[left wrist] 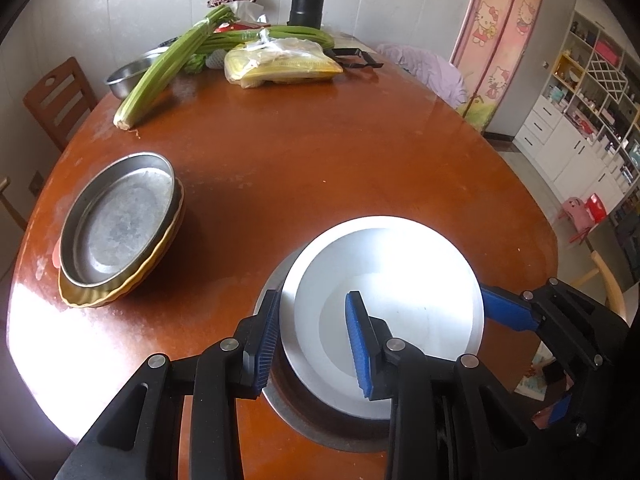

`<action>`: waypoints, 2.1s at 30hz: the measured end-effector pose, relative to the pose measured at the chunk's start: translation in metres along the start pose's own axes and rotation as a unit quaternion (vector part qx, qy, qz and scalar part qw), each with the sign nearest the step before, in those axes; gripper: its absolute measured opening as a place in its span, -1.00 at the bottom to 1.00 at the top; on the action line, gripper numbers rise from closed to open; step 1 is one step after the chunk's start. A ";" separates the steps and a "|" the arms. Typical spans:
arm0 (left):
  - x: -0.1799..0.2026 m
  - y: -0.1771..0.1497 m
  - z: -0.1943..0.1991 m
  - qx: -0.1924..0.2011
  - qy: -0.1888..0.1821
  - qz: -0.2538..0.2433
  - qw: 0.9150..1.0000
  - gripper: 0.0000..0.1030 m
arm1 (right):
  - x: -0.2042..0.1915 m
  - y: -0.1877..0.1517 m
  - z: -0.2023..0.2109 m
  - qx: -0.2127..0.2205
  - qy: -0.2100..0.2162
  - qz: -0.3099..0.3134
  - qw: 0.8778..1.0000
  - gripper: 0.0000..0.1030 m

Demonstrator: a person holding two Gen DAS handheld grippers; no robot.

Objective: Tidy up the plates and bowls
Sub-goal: 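Move the left gripper to the steel bowl rim and close on it, then lift the steel bowl with nested paper bowls toward the plate stack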

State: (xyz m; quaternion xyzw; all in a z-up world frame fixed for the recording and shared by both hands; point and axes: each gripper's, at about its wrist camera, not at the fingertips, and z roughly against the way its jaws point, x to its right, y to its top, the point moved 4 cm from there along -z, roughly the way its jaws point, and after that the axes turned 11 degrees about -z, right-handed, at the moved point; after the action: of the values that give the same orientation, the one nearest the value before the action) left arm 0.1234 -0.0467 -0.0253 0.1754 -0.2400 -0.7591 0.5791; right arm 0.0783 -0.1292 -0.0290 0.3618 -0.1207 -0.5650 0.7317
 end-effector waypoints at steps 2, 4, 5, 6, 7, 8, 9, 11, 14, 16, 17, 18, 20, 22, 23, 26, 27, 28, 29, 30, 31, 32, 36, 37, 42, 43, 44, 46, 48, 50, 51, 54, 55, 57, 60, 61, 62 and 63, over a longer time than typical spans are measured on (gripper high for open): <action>-0.001 -0.001 0.000 0.001 0.000 0.002 1.000 -0.34 | 0.000 -0.001 0.000 0.000 0.002 0.000 1.000 0.18; -0.001 -0.001 0.001 0.001 0.000 0.002 1.000 -0.34 | 0.000 -0.001 0.001 0.000 0.002 0.000 1.000 0.19; -0.002 -0.001 0.001 0.002 0.000 0.002 1.000 -0.34 | 0.001 -0.001 0.001 0.000 0.001 0.000 1.000 0.19; -0.002 -0.001 0.001 0.002 -0.001 0.003 1.000 -0.34 | 0.001 -0.001 0.001 0.000 0.001 0.000 1.000 0.19; -0.002 -0.001 0.002 0.003 -0.001 0.003 1.000 -0.34 | 0.001 -0.001 0.002 0.001 0.001 0.000 1.000 0.18; -0.003 -0.001 0.003 0.005 -0.003 0.004 1.000 -0.34 | 0.001 -0.001 0.003 0.002 0.001 0.000 1.000 0.19; -0.003 -0.002 0.004 0.007 -0.004 0.004 1.000 -0.34 | 0.001 -0.001 0.004 0.003 0.000 0.000 1.000 0.19; -0.004 -0.003 0.006 0.010 -0.005 0.006 1.000 -0.34 | 0.001 -0.001 0.006 0.006 0.002 0.001 1.000 0.19; -0.006 -0.003 0.009 0.014 -0.005 0.009 1.000 -0.33 | 0.001 -0.001 0.008 0.008 0.000 0.000 1.000 0.19; -0.007 -0.003 0.010 0.016 -0.005 0.010 1.000 -0.33 | 0.003 -0.001 0.009 0.009 -0.001 -0.002 1.000 0.19; -0.007 -0.003 0.011 0.017 -0.005 0.010 1.000 -0.33 | 0.003 -0.001 0.010 0.010 -0.002 -0.003 1.000 0.19; -0.007 -0.003 0.013 0.019 -0.006 0.010 1.000 -0.33 | 0.003 0.000 0.012 0.012 -0.002 -0.004 1.000 0.19; -0.008 -0.003 0.016 0.023 -0.005 0.010 1.000 -0.32 | 0.003 0.001 0.016 0.018 -0.004 -0.005 1.000 0.19; -0.008 -0.003 0.018 0.026 -0.004 0.010 1.000 -0.29 | 0.004 0.003 0.021 0.025 -0.005 -0.005 1.000 0.19; -0.009 -0.003 0.019 0.027 -0.003 0.010 1.000 -0.26 | 0.004 0.003 0.023 0.028 -0.004 -0.005 1.000 0.19; -0.009 -0.002 0.021 0.030 -0.002 0.011 0.999 -0.24 | 0.005 0.005 0.027 0.033 -0.004 -0.007 0.999 0.19; -0.010 -0.002 0.022 0.030 -0.002 0.012 0.999 -0.23 | 0.006 0.005 0.027 0.033 -0.005 -0.007 0.999 0.19; -0.010 -0.003 0.022 0.030 -0.001 0.012 0.999 -0.23 | 0.006 0.006 0.028 0.034 -0.005 -0.008 0.999 0.19; -0.010 -0.003 0.023 0.031 0.000 0.013 0.999 -0.22 | 0.006 0.006 0.028 0.034 -0.004 -0.009 0.999 0.19; -0.011 -0.003 0.024 0.032 0.000 0.013 0.999 -0.21 | 0.007 0.006 0.029 0.035 -0.004 -0.010 0.999 0.19; -0.011 -0.004 0.025 0.032 0.001 0.014 0.999 -0.20 | 0.007 0.008 0.030 0.037 -0.005 -0.011 0.999 0.19; -0.013 -0.004 0.026 0.033 0.001 0.016 0.999 -0.19 | 0.007 0.009 0.031 0.039 -0.005 -0.011 0.999 0.19; -0.022 -0.005 0.022 0.030 0.002 0.034 0.999 -0.11 | 0.016 0.013 0.037 0.051 -0.007 -0.026 0.998 0.20; -0.026 -0.007 0.019 0.025 0.001 0.042 0.999 -0.10 | 0.018 0.014 0.037 0.050 -0.008 -0.030 0.998 0.21; -0.035 -0.014 0.008 0.010 -0.029 0.074 0.997 -0.06 | 0.037 0.009 0.022 0.016 -0.001 -0.064 0.998 0.23; -0.036 -0.014 0.006 0.008 -0.035 0.077 0.996 -0.06 | 0.040 0.008 0.018 0.006 0.003 -0.073 0.997 0.23; -0.037 -0.016 0.003 0.004 -0.041 0.082 0.996 -0.05 | 0.043 0.005 0.014 -0.002 0.006 -0.079 0.997 0.23; -0.037 -0.017 -0.002 -0.001 -0.045 0.087 0.995 -0.05 | 0.048 0.001 0.007 -0.017 0.009 -0.093 0.995 0.23; -0.036 -0.018 -0.008 -0.009 -0.048 0.090 0.995 -0.05 | 0.051 -0.003 0.000 -0.030 0.016 -0.101 0.994 0.23; -0.035 -0.019 -0.014 -0.018 -0.054 0.092 0.994 -0.05 | 0.052 -0.006 -0.005 -0.042 0.023 -0.108 0.993 0.23; -0.034 -0.019 -0.017 -0.021 -0.055 0.092 0.994 -0.05 | 0.051 -0.007 -0.007 -0.046 0.024 -0.108 0.993 0.23; -0.030 -0.021 -0.021 -0.023 -0.056 0.091 0.994 -0.02 | 0.047 -0.012 -0.012 -0.058 0.029 -0.105 0.992 0.23; -0.029 -0.021 -0.023 -0.024 -0.055 0.088 0.994 -0.01 | 0.046 -0.013 -0.013 -0.060 0.033 -0.105 0.992 0.23; -0.028 -0.022 -0.026 -0.027 -0.060 0.086 0.994 0.01 | 0.043 -0.015 -0.016 -0.066 0.039 -0.104 0.992 0.24; -0.024 -0.025 -0.035 -0.041 -0.077 0.086 0.992 0.05 | 0.041 -0.017 -0.022 -0.074 0.043 -0.105 0.991 0.24; -0.023 -0.027 -0.039 -0.047 -0.081 0.087 0.992 0.06 | 0.040 -0.017 -0.024 -0.075 0.043 -0.105 0.991 0.27; -0.024 -0.027 -0.043 -0.051 -0.083 0.091 0.991 0.06 | 0.039 -0.017 -0.025 -0.075 0.043 -0.103 0.991 0.27; -0.026 -0.027 -0.044 -0.049 -0.092 0.096 0.990 0.05 | 0.038 -0.018 -0.026 -0.076 0.041 -0.097 0.992 0.28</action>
State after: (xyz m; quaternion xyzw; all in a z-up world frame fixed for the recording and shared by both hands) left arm 0.1326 -0.0231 -0.0772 0.0526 -0.2701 -0.7238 0.6327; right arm 0.0927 -0.1550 -0.0685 0.3379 -0.0119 -0.6258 0.7029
